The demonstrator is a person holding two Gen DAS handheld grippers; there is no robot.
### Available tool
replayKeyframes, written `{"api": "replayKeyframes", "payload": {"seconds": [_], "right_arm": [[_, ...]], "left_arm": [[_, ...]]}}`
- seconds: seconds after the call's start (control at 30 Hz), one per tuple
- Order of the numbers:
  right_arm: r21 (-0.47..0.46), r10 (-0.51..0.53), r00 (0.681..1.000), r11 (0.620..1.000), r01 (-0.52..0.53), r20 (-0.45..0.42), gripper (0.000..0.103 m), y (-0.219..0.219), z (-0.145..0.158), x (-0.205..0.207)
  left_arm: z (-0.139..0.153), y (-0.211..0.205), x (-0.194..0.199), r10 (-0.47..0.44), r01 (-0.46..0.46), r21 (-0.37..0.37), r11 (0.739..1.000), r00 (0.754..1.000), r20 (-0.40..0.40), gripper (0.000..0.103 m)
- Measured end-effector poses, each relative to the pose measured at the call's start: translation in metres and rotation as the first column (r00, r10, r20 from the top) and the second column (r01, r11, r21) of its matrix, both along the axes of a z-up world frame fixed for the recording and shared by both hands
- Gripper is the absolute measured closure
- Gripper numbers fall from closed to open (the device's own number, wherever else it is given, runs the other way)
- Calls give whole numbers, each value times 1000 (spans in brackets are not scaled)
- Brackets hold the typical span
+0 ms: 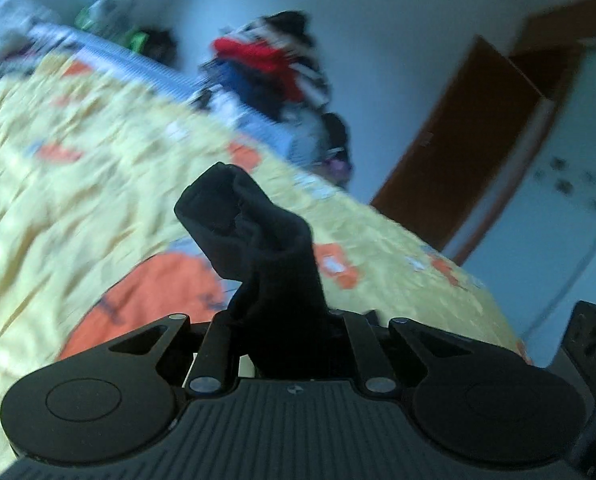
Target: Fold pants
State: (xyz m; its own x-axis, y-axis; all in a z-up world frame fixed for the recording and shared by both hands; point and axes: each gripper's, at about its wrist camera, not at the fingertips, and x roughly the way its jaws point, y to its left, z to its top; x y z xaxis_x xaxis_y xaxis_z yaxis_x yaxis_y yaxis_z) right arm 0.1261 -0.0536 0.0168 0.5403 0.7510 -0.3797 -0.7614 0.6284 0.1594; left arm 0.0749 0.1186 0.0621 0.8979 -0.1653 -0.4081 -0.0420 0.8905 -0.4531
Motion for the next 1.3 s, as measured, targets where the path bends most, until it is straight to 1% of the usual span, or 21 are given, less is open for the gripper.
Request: {"api": "replayKeyframes", "payload": {"seconds": [0.07, 0.2, 0.37, 0.47, 0.63, 0.83, 0.9, 0.97, 1.03, 1.07, 1.13, 1.17, 1.2, 1.23, 1.27, 1.3], "right_arm": [[62, -38, 999, 997, 38, -9, 70, -28, 5, -2], [138, -106, 994, 984, 109, -27, 70, -81, 12, -8], [169, -192, 981, 967, 191, -11, 70, -143, 13, -17], [189, -239, 970, 952, 241, -29, 70, -178, 8, -19], [179, -304, 951, 934, 309, -55, 70, -222, -1, -17], [123, -373, 925, 917, 380, -74, 70, -258, -13, -18], [108, -390, 917, 911, 397, -86, 70, -268, -18, -18], [87, -407, 908, 906, 415, -94, 70, -277, -25, -21], [53, -423, 900, 901, 430, -109, 70, -282, -31, -20], [34, -432, 893, 898, 439, -124, 70, -285, -34, -21], [-12, -457, 877, 888, 461, -149, 70, -289, -39, -24], [-41, -472, 868, 881, 472, -152, 70, -292, -40, -27], [-68, -489, 860, 872, 484, -149, 70, -297, -42, -29], [-104, -511, 848, 859, 501, -141, 70, -302, -42, -33], [-136, -540, 832, 841, 524, -130, 70, -308, -43, -38], [-162, -580, 807, 812, 561, -114, 70, -316, -42, -41]], "left_arm": [[11, -24, 4, -47, 46, 38, 998, 999, 25, 90], [23, -72, 18, -139, 135, 81, 988, 989, 46, 90], [29, -142, 33, -249, 239, 148, 960, 967, 53, 89], [27, -183, 42, -306, 291, 195, 937, 951, 52, 88], [14, -236, 60, -390, 374, 232, 898, 920, 26, 88], [-9, -279, 76, -455, 442, 262, 858, 891, -13, 88], [-14, -291, 75, -472, 460, 272, 845, 881, -26, 88], [-23, -302, 77, -499, 489, 286, 824, 866, -41, 88], [-32, -313, 78, -525, 519, 292, 803, 849, -66, 84], [-37, -317, 78, -538, 537, 284, 795, 839, -81, 75], [-45, -321, 80, -563, 571, 246, 783, 819, -108, 67], [-48, -322, 80, -581, 591, 235, 771, 805, -120, 56], [-49, -322, 79, -595, 607, 235, 760, 794, -127, 44], [-50, -320, 78, -610, 622, 232, 747, 782, -132, 38], [-49, -316, 74, -632, 643, 221, 733, 764, -127, 29], [-47, -313, 70, -654, 662, 212, 719, 748, -118, 27]]}}
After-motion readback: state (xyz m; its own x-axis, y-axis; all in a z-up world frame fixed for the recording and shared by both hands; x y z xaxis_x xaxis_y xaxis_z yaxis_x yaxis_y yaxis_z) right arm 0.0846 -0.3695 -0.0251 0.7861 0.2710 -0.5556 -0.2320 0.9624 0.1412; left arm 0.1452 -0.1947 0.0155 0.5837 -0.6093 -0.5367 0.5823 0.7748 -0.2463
